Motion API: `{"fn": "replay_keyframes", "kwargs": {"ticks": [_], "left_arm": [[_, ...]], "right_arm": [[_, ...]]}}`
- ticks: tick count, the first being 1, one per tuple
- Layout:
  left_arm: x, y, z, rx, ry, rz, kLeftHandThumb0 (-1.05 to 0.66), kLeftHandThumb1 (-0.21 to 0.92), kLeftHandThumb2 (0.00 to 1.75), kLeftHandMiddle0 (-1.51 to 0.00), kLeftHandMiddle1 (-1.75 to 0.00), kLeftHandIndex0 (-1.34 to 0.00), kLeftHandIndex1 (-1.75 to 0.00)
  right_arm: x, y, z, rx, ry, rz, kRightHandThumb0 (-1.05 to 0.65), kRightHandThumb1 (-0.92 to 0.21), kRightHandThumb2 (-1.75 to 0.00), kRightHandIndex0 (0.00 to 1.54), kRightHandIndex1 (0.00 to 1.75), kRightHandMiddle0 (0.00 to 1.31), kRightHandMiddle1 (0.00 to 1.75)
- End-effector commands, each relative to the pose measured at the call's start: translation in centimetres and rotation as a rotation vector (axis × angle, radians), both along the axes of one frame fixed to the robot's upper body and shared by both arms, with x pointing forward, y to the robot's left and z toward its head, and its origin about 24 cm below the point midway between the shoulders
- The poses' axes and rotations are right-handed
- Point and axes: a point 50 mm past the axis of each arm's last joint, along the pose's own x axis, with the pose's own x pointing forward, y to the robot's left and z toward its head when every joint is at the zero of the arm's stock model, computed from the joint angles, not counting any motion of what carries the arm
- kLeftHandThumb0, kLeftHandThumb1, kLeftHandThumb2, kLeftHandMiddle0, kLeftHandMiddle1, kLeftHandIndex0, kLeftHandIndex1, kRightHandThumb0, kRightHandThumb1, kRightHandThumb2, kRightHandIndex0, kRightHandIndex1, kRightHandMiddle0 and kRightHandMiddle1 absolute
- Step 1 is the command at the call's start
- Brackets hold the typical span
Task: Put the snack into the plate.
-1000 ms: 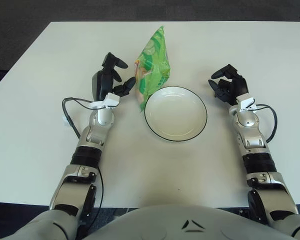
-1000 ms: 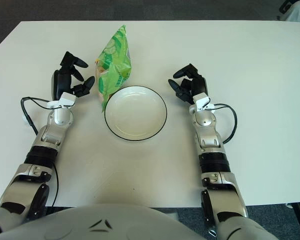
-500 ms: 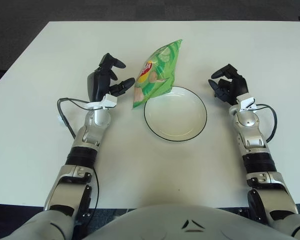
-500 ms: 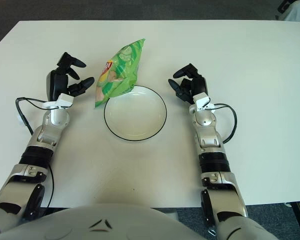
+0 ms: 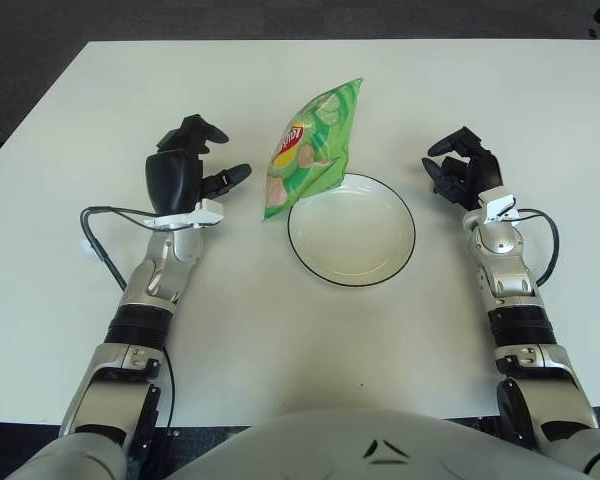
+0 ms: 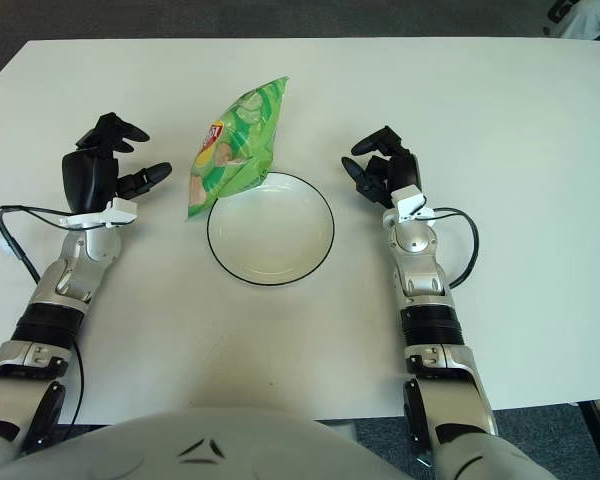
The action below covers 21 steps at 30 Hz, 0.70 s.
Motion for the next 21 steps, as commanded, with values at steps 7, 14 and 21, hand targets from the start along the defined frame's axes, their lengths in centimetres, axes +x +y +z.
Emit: {"fn": "replay_keyframes", "kwargs": {"ticks": [7, 14, 21], "left_arm": [[-1.2, -0.4, -2.9, 0.005, 0.077, -0.016, -0.36, 0.92, 0.26, -0.69, -1.12, -0.48, -1.45], [-1.6, -0.6, -2.7, 0.036, 0.070, -0.043, -0.36, 0.92, 0.25, -0.67, -1.12, -0.48, -1.45], [-2.5, -1.1, -2.0, 0.034, 0.067, -0.161, -0.36, 0.92, 0.27, -0.57, -1.07, -0.47, -1.46]], "right_arm": [[-3.9, -0.2, -8.4, 0.062, 0.323, -0.044, -0.37, -0.92, -0.28, 0.89, 1.73, 0.46, 1.48], [-3.9, -0.2, -8.4, 0.064, 0.324, -0.044, -0.37, -0.92, -0.28, 0.89, 1.73, 0.46, 1.48], [-3.9, -0.2, -8.5, 0.064, 0.324, -0.043, -0.37, -0.92, -0.28, 0.89, 1.73, 0.46, 1.48]]}}
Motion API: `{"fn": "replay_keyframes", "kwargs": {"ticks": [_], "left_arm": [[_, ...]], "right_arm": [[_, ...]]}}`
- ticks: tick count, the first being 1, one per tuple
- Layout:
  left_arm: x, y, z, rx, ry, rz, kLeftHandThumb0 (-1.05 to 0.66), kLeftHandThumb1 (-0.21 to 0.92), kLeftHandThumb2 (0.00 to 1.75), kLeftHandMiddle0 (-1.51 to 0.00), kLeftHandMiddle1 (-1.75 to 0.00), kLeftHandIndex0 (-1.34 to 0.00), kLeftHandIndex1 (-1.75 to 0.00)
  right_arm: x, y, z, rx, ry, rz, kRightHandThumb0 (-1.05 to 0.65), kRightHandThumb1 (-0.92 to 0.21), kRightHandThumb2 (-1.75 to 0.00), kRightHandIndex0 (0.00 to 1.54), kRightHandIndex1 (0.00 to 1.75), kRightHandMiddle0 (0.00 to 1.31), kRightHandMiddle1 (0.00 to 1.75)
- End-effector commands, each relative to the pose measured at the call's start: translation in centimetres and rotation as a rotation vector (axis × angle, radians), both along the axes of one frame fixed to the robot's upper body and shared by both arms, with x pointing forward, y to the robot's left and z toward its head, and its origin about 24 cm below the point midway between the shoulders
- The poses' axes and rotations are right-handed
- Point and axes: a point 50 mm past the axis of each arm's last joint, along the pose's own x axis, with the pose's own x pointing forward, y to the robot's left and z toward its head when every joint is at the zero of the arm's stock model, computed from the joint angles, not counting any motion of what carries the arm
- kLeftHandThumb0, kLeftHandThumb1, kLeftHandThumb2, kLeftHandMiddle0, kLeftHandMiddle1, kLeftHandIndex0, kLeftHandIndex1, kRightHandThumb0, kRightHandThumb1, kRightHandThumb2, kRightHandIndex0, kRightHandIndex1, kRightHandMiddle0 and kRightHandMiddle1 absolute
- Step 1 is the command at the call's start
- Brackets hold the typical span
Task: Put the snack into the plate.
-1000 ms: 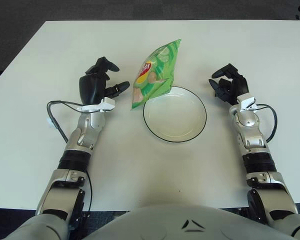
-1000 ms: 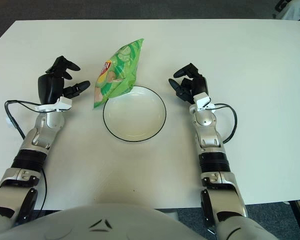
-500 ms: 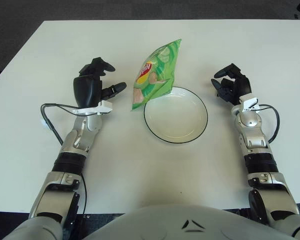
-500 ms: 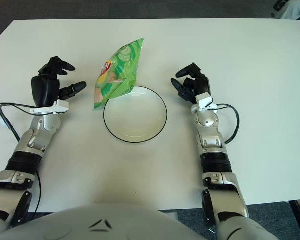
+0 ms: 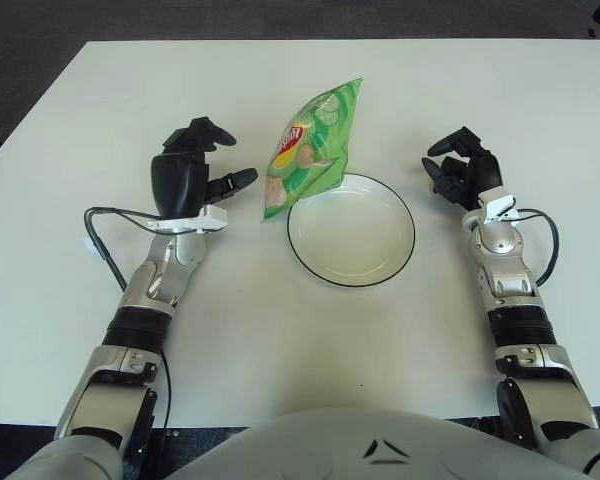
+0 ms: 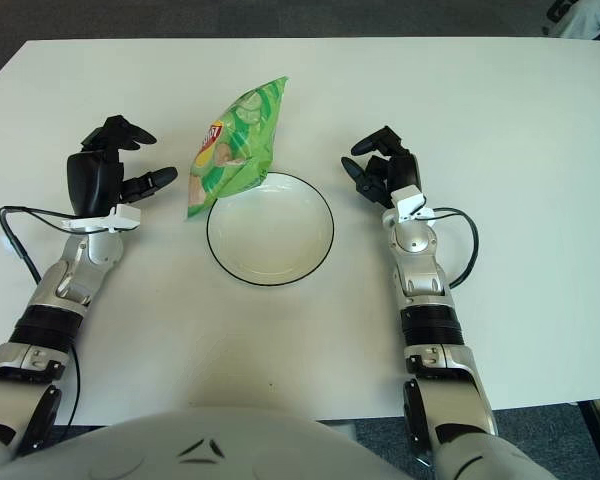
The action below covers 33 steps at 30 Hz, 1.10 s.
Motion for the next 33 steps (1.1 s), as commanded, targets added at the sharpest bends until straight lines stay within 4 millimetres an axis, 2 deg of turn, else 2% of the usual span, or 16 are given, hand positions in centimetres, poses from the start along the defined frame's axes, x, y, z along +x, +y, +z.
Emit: {"fn": "replay_keyframes", "kwargs": {"ticks": [1, 9, 14, 15, 16, 19, 23, 26, 33], "left_arm": [[-1.6, -0.4, -2.1, 0.000, 0.096, -0.094, -0.36, 0.92, 0.27, -0.54, -1.05, -0.46, -1.47], [-2.1, -0.5, -1.8, -0.028, 0.162, -0.274, -0.36, 0.92, 0.31, -0.44, -0.93, -0.42, -1.50], [-2.6, -0.3, -1.4, -0.016, 0.192, -0.332, -0.36, 0.92, 0.31, -0.47, -0.63, -0.41, -1.51], [-2.7, -0.2, -1.4, -0.013, 0.200, -0.342, -0.39, 0.92, 0.28, -0.48, -0.58, -0.38, -1.39], [-2.8, -0.2, -1.2, -0.007, 0.215, -0.356, -0.43, 0.92, 0.23, -0.50, -0.47, -0.37, -1.17], [-3.0, 0.0, -1.0, -0.002, 0.266, -0.400, -0.51, 0.92, 0.14, -0.50, -0.19, -0.33, -0.77], [-3.1, 0.1, -0.6, 0.000, 0.326, -0.451, -0.59, 0.92, 0.08, -0.40, -0.04, -0.31, -0.44], [-3.1, 0.3, -0.3, 0.003, 0.357, -0.480, -0.62, 0.92, 0.05, -0.32, -0.01, -0.30, -0.31], [-3.1, 0.3, 0.0, 0.001, 0.377, -0.495, -0.65, 0.91, 0.02, -0.18, 0.00, -0.25, -0.20]], "right_arm": [[-3.9, -0.2, -8.4, 0.062, 0.324, -0.045, -0.37, -0.92, -0.28, 0.89, 1.73, 0.47, 1.48], [-3.9, -0.2, -8.4, 0.062, 0.324, -0.046, -0.37, -0.92, -0.28, 0.89, 1.73, 0.47, 1.48], [-3.9, -0.1, -8.4, 0.060, 0.324, -0.046, -0.37, -0.92, -0.28, 0.89, 1.73, 0.47, 1.48], [-3.9, -0.1, -8.4, 0.060, 0.324, -0.046, -0.37, -0.92, -0.28, 0.89, 1.73, 0.47, 1.48], [-3.9, -0.1, -8.4, 0.060, 0.324, -0.046, -0.37, -0.92, -0.28, 0.89, 1.73, 0.47, 1.48], [-3.9, -0.2, -8.4, 0.060, 0.325, -0.046, -0.37, -0.92, -0.28, 0.89, 1.73, 0.47, 1.48], [-3.9, -0.2, -8.4, 0.059, 0.325, -0.045, -0.37, -0.92, -0.28, 0.89, 1.73, 0.47, 1.48], [-3.9, -0.2, -8.4, 0.059, 0.325, -0.045, -0.37, -0.92, -0.28, 0.89, 1.73, 0.47, 1.48], [-3.9, -0.2, -8.5, 0.058, 0.326, -0.045, -0.37, -0.92, -0.28, 0.89, 1.73, 0.47, 1.48]]}}
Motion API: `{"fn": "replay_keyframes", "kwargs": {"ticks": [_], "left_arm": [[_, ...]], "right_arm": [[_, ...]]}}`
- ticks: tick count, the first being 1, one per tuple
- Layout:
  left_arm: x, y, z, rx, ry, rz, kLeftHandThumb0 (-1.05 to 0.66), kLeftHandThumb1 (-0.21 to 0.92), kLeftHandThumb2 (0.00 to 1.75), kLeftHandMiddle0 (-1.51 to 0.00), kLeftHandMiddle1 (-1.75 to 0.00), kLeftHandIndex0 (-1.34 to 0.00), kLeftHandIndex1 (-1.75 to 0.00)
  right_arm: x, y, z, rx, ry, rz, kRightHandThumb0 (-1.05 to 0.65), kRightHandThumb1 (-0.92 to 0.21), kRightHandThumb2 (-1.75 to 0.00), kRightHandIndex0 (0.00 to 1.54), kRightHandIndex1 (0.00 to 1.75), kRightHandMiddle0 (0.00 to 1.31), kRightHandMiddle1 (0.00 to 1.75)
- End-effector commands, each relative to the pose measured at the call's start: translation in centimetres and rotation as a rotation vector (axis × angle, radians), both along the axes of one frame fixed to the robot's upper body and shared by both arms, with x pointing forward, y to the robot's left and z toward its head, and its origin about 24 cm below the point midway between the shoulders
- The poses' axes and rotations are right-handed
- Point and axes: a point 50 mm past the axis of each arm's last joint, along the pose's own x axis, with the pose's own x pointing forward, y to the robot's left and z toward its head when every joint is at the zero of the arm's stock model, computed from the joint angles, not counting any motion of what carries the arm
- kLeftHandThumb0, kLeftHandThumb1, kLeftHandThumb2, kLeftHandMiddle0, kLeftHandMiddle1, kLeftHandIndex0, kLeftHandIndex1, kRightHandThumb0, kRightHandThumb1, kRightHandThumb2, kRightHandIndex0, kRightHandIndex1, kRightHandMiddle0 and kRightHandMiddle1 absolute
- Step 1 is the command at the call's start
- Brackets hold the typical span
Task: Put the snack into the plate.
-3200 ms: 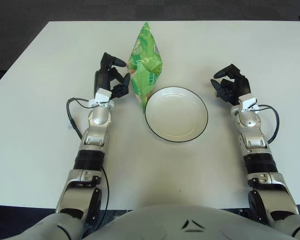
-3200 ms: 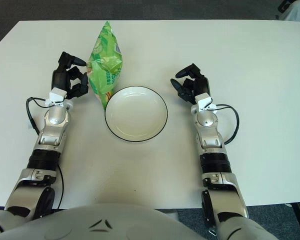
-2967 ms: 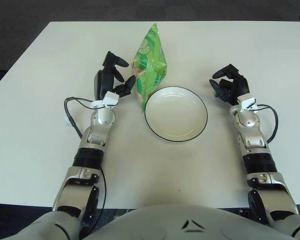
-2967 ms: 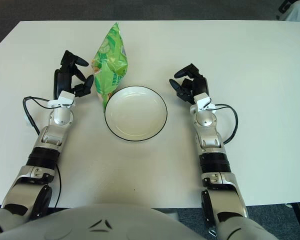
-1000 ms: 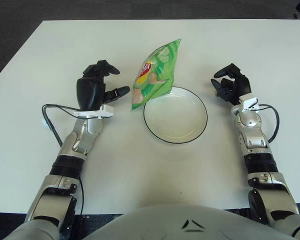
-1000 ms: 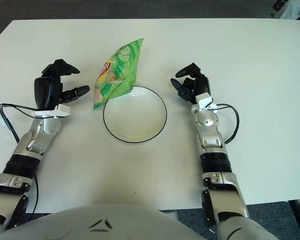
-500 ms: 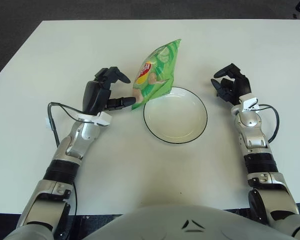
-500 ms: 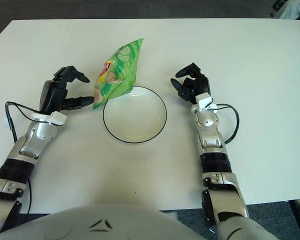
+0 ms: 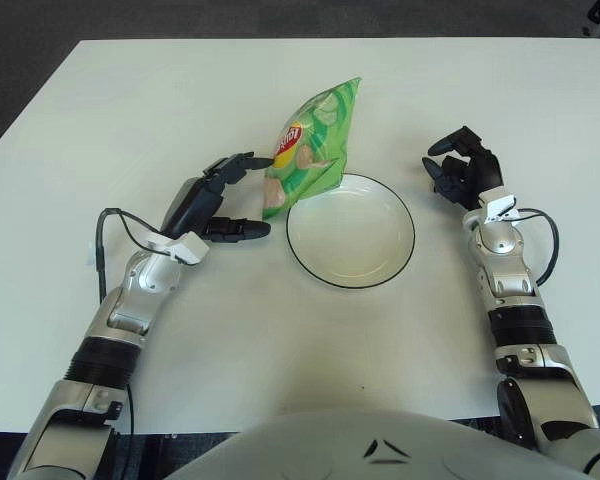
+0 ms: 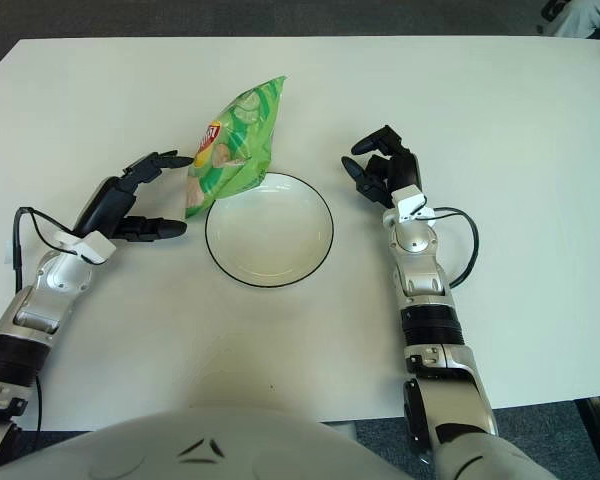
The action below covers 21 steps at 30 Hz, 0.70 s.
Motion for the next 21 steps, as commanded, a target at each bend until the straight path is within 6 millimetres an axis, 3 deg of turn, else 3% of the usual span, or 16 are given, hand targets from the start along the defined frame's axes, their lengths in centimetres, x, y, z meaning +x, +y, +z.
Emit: {"fn": "replay_keyframes", "kwargs": {"ticks": [1, 8, 21], "left_arm": [[-0.3, 0.4, 0.2, 0.002, 0.020, -0.005, -0.65, 0.91, 0.02, -0.16, 0.00, -0.24, -0.19], [-0.3, -0.1, 0.0, 0.020, -0.007, 0.030, -0.69, 0.89, 0.00, -0.01, 0.00, -0.13, -0.11], [-0.3, -0.9, -0.8, 0.056, -0.086, 0.138, -0.90, 0.88, 0.00, 0.00, 0.00, -0.03, -0.04]], "right_arm": [[-3.9, -0.2, -8.5, 0.058, 0.330, -0.045, -0.37, -0.92, -0.28, 0.89, 1.73, 0.47, 1.48], [-3.9, -0.2, -8.5, 0.059, 0.331, -0.044, -0.37, -0.92, -0.28, 0.89, 1.73, 0.47, 1.48], [-3.8, -0.1, -8.5, 0.058, 0.333, -0.043, -0.37, -0.92, -0.28, 0.89, 1.72, 0.46, 1.48]]}}
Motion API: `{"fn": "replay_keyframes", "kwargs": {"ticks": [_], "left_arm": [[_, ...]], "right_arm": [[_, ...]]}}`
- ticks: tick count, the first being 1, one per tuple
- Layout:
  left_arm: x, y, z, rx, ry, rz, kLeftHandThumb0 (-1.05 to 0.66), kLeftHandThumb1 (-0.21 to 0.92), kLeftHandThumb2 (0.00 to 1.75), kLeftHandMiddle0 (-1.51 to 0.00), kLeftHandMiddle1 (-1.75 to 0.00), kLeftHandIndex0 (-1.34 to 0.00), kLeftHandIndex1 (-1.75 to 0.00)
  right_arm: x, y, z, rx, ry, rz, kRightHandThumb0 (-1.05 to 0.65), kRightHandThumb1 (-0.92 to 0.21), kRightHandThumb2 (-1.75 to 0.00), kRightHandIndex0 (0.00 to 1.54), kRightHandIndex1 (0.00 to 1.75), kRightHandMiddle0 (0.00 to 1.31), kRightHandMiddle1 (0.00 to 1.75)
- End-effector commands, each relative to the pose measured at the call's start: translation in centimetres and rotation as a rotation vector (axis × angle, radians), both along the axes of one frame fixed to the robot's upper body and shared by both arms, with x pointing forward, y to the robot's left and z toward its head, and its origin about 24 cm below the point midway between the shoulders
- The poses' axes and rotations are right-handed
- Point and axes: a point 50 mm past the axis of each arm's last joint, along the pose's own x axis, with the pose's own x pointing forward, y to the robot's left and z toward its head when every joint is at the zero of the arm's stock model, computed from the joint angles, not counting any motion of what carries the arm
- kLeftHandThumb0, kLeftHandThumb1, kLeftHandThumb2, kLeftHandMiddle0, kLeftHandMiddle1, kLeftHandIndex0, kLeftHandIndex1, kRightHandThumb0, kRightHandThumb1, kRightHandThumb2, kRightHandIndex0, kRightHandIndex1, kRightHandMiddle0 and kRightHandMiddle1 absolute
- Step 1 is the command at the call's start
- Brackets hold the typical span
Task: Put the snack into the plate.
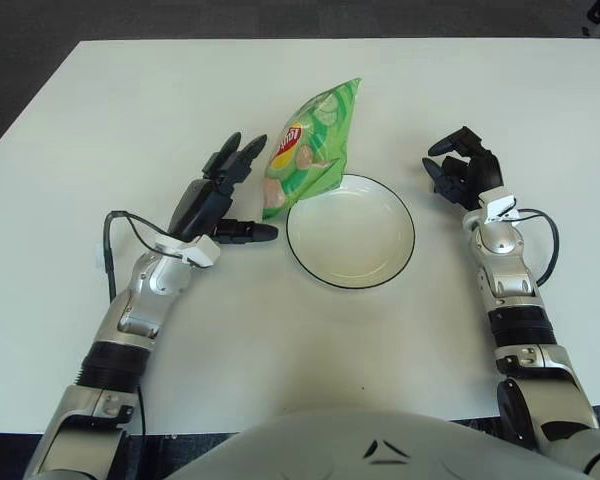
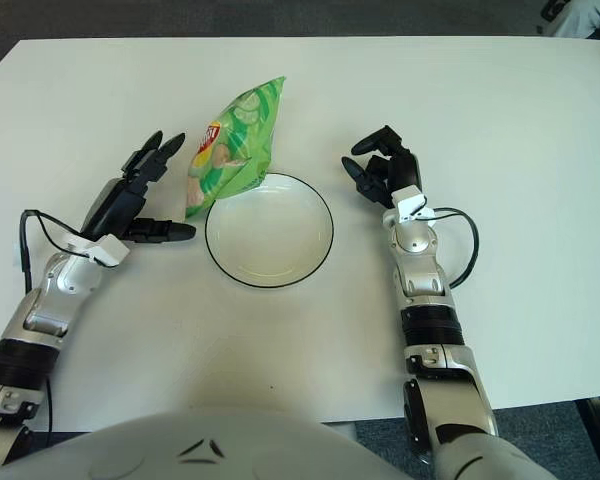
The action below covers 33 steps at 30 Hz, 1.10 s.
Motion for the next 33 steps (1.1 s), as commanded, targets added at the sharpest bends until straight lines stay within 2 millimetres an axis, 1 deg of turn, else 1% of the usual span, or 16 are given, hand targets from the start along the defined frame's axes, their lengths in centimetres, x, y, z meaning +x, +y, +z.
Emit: {"fn": "replay_keyframes", "kwargs": {"ticks": [1, 4, 10, 14, 24, 29, 33], "left_arm": [[-0.2, 0.0, -0.8, -0.011, -0.020, 0.062, -0.90, 0.88, 0.00, 0.00, 0.00, -0.03, -0.04], [-0.2, -0.1, -0.8, -0.018, -0.047, 0.082, -0.92, 0.88, 0.00, 0.00, 0.00, -0.03, -0.03], [-0.2, -0.4, -0.8, -0.022, -0.180, 0.137, -0.94, 0.87, 0.00, 0.00, 0.00, -0.01, -0.02], [0.1, -0.6, -1.0, -0.025, -0.225, 0.154, -0.96, 0.87, 0.00, 0.00, 0.00, -0.01, -0.02], [0.7, -1.3, -1.2, -0.035, -0.254, 0.159, -1.00, 0.88, 0.00, 0.00, 0.00, 0.00, 0.00], [1.0, -1.7, -1.1, -0.043, -0.262, 0.116, -1.00, 0.88, 0.00, 0.00, 0.00, 0.00, 0.00], [1.1, -1.8, -1.1, -0.047, -0.232, 0.063, -0.99, 0.86, 0.00, 0.00, 0.00, 0.00, 0.00]], "right_arm": [[-3.8, -0.1, -8.5, 0.058, 0.333, -0.043, -0.37, -0.92, -0.28, 0.89, 1.72, 0.46, 1.48], [-3.8, -0.1, -8.5, 0.058, 0.334, -0.043, -0.37, -0.92, -0.28, 0.89, 1.72, 0.46, 1.48], [-3.9, -0.1, -8.6, 0.058, 0.335, -0.043, -0.37, -0.92, -0.28, 0.89, 1.72, 0.46, 1.48], [-3.9, -0.1, -8.6, 0.058, 0.336, -0.043, -0.37, -0.92, -0.28, 0.89, 1.72, 0.46, 1.48], [-3.8, -0.2, -8.6, 0.057, 0.338, -0.042, -0.37, -0.92, -0.28, 0.89, 1.72, 0.47, 1.48], [-3.8, -0.1, -8.6, 0.056, 0.339, -0.042, -0.37, -0.92, -0.28, 0.89, 1.72, 0.47, 1.48], [-3.8, -0.1, -8.6, 0.055, 0.340, -0.041, -0.37, -0.92, -0.28, 0.89, 1.72, 0.47, 1.48]]}}
